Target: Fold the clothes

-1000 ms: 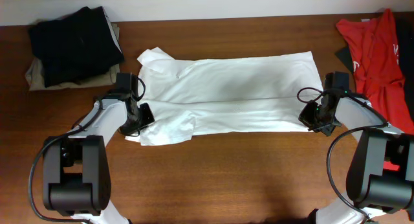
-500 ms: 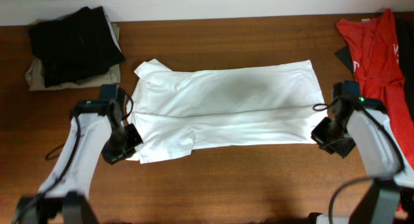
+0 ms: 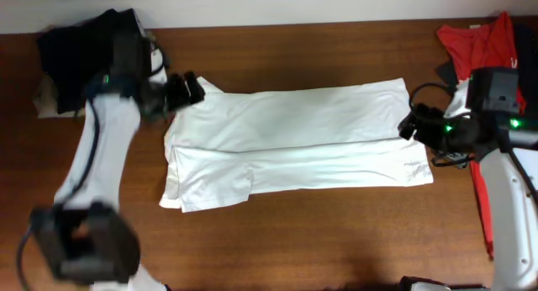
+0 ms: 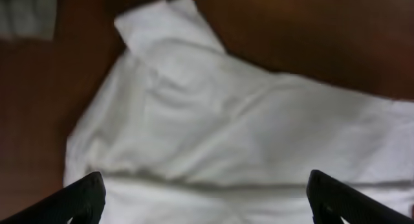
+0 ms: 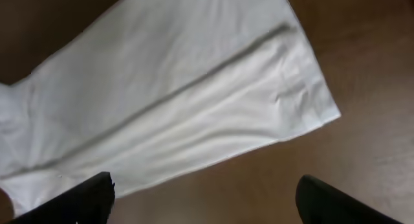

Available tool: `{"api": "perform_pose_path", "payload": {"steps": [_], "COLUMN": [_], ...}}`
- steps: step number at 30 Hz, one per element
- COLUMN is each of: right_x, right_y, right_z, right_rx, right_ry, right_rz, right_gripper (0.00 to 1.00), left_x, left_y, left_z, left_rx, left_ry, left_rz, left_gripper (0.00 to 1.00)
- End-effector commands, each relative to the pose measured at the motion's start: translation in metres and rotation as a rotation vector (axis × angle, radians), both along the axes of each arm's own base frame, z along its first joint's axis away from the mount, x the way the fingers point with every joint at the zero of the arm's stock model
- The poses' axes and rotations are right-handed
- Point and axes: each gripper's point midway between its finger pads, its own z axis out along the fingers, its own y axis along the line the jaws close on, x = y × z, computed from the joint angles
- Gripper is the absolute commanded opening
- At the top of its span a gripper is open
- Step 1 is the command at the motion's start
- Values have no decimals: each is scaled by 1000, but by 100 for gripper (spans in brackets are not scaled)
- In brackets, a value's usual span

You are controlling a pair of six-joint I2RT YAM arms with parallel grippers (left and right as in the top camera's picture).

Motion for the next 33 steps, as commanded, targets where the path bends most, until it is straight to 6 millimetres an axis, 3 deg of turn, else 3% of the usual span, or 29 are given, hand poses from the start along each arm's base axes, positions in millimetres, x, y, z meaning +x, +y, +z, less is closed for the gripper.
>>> {"api": "perform_pose_path", "payload": {"steps": [1,2,5,9,12,17,20,22,26,30,33], "right_x": [-8,-10,-15,-14,-14,-14,-14,-14,-14,-13,-12], "right_y": [13,15,17,17,17,17,17,17,17,17,17], "right_z": [-14,-20,-29,-29,-29,-29,-29,-29,-29,-29,-29], "right_rx": [7,4,13,7,6,6,6,6,6,6,5], "right_ry": [80,106,154,148,147,147,147,147,147,146,142], "right_rz": [93,117,129,145,145,145,145,145,145,145,145], "right_gripper": [93,93,93,93,93,93,93,93,93,93,93], "left_x": [60,75,90,98,106,114,115,114,109,99,100], "left_y": [22,34,67,67,53,23,22,22,23,41,45], "left_z": [-25,-41,-83,-114,-127,-132,-133,-133,-136,-142,-132], "left_rx": [61,82,79,-64,-106,-120,-109,-112,-111,-10,16], "left_ry": [23,42,75,34,6,-28,-27,-22,4,84,86], "left_rz": [-115,-151,-205,-286,-322,-380,-381,-381,-376,-342,-335], "left_gripper": [99,99,99,99,99,99,98,74,63,55,45]}}
